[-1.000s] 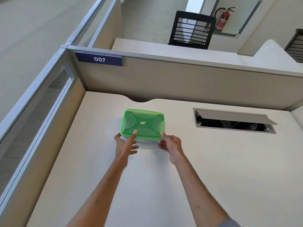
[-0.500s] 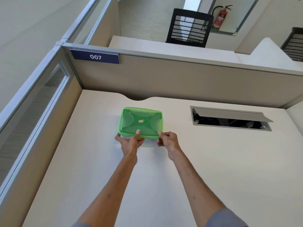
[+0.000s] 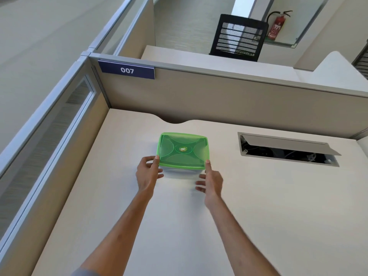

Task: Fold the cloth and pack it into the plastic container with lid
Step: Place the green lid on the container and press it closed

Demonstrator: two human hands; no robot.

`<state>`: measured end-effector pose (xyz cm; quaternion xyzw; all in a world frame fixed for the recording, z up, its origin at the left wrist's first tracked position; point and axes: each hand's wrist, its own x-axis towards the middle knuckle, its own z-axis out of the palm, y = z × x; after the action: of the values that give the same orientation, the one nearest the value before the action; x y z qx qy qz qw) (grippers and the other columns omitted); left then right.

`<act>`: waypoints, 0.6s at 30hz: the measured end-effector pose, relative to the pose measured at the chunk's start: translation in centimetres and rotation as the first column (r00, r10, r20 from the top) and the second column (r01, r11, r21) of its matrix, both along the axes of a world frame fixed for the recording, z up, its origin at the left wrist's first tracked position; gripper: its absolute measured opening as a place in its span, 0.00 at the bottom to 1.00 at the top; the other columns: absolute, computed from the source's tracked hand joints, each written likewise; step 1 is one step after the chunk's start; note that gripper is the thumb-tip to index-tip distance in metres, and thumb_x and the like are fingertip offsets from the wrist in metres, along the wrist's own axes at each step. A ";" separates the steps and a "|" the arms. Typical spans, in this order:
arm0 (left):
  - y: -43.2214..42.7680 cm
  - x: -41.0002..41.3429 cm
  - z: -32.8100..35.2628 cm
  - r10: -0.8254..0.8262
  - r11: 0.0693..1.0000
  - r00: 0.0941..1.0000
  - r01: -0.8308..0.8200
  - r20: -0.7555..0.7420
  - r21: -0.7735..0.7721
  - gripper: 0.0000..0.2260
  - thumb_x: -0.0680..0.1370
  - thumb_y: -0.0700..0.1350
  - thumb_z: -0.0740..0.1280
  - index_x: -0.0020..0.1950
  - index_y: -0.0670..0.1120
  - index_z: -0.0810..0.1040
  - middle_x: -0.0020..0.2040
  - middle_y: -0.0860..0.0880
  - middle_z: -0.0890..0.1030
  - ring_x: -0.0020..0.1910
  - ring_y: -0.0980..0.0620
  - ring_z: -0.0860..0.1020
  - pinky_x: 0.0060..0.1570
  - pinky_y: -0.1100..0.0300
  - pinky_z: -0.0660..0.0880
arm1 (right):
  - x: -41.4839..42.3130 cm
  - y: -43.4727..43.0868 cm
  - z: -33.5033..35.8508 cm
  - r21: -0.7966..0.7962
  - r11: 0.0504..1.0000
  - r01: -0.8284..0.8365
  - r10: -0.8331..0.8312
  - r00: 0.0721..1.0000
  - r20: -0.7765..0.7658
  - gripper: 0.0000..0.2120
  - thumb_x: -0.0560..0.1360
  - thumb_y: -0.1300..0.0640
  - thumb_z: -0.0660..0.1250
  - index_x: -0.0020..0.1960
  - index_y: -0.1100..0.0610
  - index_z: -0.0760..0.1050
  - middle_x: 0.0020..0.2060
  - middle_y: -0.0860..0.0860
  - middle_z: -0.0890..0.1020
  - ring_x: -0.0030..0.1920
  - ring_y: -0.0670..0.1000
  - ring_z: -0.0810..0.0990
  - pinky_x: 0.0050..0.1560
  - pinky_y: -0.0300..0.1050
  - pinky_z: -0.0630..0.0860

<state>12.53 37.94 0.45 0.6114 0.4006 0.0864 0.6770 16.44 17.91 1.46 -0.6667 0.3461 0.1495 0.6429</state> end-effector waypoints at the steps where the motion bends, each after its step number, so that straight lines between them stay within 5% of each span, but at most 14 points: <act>1: 0.4 0.1 0.1 -0.020 1.000 1.000 0.020 0.000 -0.010 0.18 0.84 0.51 0.73 0.68 0.41 0.80 0.59 0.34 0.86 0.46 0.43 0.87 0.47 0.48 0.87 | -1.1 1.3 -0.1 0.026 0.999 -0.044 0.045 0.999 -0.029 0.29 0.79 0.33 0.72 0.56 0.61 0.82 0.45 0.58 0.89 0.35 0.57 0.85 0.30 0.47 0.81; 6: 1.1 0.8 0.2 -0.113 0.993 0.994 0.113 0.007 -0.042 0.19 0.84 0.49 0.73 0.70 0.40 0.78 0.58 0.33 0.86 0.51 0.40 0.88 0.52 0.48 0.87 | -2.3 7.3 1.0 0.313 0.920 -0.238 0.271 0.960 -0.064 0.26 0.80 0.36 0.72 0.57 0.60 0.86 0.48 0.54 0.92 0.38 0.54 0.90 0.39 0.50 0.86; 11: 1.4 1.0 0.5 -0.144 0.985 0.989 0.146 0.028 -0.089 0.15 0.87 0.46 0.69 0.71 0.42 0.74 0.57 0.30 0.86 0.55 0.32 0.88 0.55 0.47 0.86 | -1.8 9.7 1.4 0.290 0.944 -0.159 0.206 0.969 -0.139 0.14 0.84 0.47 0.71 0.50 0.58 0.87 0.40 0.51 0.92 0.34 0.52 0.89 0.38 0.47 0.85; 18: 1.1 1.5 0.3 -0.123 0.990 0.992 0.123 0.010 -0.068 0.13 0.87 0.45 0.69 0.70 0.41 0.75 0.59 0.33 0.84 0.48 0.42 0.87 0.57 0.46 0.86 | -1.4 8.2 1.1 0.215 0.943 -0.253 0.286 0.949 -0.136 0.22 0.80 0.39 0.73 0.53 0.59 0.87 0.41 0.51 0.92 0.37 0.55 0.92 0.40 0.48 0.83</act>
<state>14.07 39.08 0.78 0.6112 0.3630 0.0324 0.7026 15.05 26.10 2.58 -0.6269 0.2872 0.3242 0.6476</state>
